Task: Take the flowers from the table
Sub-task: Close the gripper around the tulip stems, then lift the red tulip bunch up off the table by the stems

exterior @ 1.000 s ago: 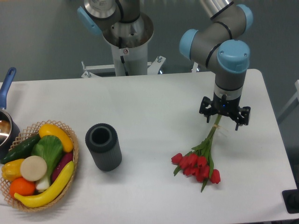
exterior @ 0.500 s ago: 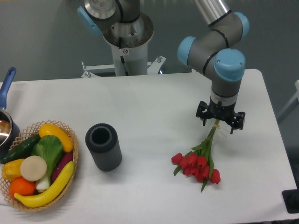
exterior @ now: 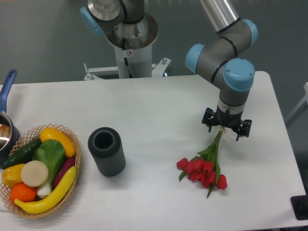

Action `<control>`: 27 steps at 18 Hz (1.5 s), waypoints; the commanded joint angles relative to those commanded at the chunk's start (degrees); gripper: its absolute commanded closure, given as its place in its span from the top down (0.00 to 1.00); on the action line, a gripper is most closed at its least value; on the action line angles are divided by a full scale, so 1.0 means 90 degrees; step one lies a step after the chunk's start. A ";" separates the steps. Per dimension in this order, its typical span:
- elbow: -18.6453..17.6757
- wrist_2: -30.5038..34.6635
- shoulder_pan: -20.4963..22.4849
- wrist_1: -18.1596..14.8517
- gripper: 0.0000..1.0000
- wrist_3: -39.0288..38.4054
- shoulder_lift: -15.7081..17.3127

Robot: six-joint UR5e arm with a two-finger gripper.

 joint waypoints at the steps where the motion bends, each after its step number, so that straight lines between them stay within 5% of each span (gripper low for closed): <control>1: 0.0000 0.0000 0.0000 0.0000 1.00 0.0000 -0.0010; 7: -0.0019 0.0019 -0.0097 -0.0010 1.00 0.0000 -0.0273; 10: -0.0058 0.0020 -0.0117 -0.0010 0.92 0.0000 -0.0322; 25: -0.0049 -0.0029 -0.0098 -0.0010 0.01 -0.0019 -0.0322; 27: -0.0058 -0.0058 -0.0107 -0.0010 0.02 -0.0078 -0.0283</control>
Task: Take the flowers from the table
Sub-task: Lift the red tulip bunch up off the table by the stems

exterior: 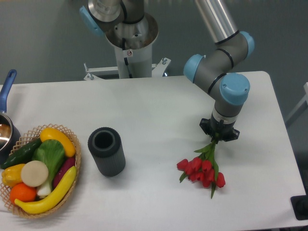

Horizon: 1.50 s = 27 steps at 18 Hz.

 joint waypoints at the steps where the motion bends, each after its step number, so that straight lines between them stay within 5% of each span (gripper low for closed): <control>1: 0.0010 -0.0058 0.0010 0.0010 0.02 -0.0068 0.0000; 18: 0.0605 0.0019 0.0254 -0.0068 0.06 -0.0303 0.0430; 27: 0.1464 0.0048 0.0313 -0.1132 0.02 -0.0283 0.0430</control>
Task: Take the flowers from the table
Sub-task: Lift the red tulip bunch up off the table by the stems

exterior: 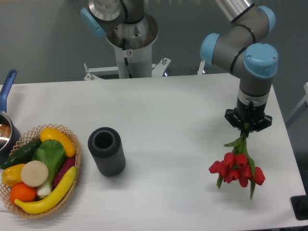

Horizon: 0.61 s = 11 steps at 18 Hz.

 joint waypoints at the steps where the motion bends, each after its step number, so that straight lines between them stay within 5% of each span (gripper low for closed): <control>1: 0.0029 0.0068 0.0000 -0.0040 0.02 0.0000 0.0000; 11: 0.0459 0.0117 0.0000 -0.0557 0.02 0.0254 -0.0010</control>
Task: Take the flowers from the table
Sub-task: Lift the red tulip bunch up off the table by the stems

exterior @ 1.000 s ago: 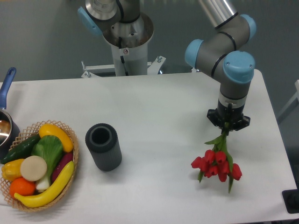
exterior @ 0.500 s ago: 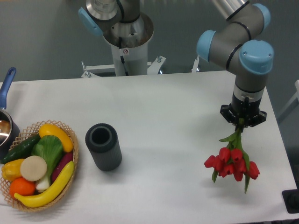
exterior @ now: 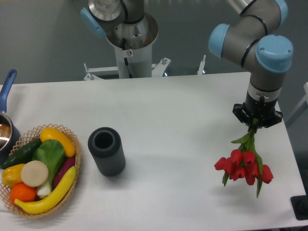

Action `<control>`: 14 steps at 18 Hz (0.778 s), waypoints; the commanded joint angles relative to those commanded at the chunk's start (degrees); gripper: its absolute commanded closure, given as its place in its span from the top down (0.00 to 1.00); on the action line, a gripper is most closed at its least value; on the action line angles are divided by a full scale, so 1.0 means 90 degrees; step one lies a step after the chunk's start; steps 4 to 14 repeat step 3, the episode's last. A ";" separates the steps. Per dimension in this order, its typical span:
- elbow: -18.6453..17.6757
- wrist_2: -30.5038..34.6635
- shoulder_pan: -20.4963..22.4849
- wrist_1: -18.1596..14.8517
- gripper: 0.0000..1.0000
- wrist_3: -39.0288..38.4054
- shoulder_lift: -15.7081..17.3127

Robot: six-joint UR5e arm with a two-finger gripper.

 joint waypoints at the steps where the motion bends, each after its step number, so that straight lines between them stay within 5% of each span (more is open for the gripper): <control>1: 0.0000 0.0000 0.0000 0.0000 0.02 0.0020 0.0000; 14: -0.0010 0.0000 -0.0010 0.0010 0.02 0.0020 0.0000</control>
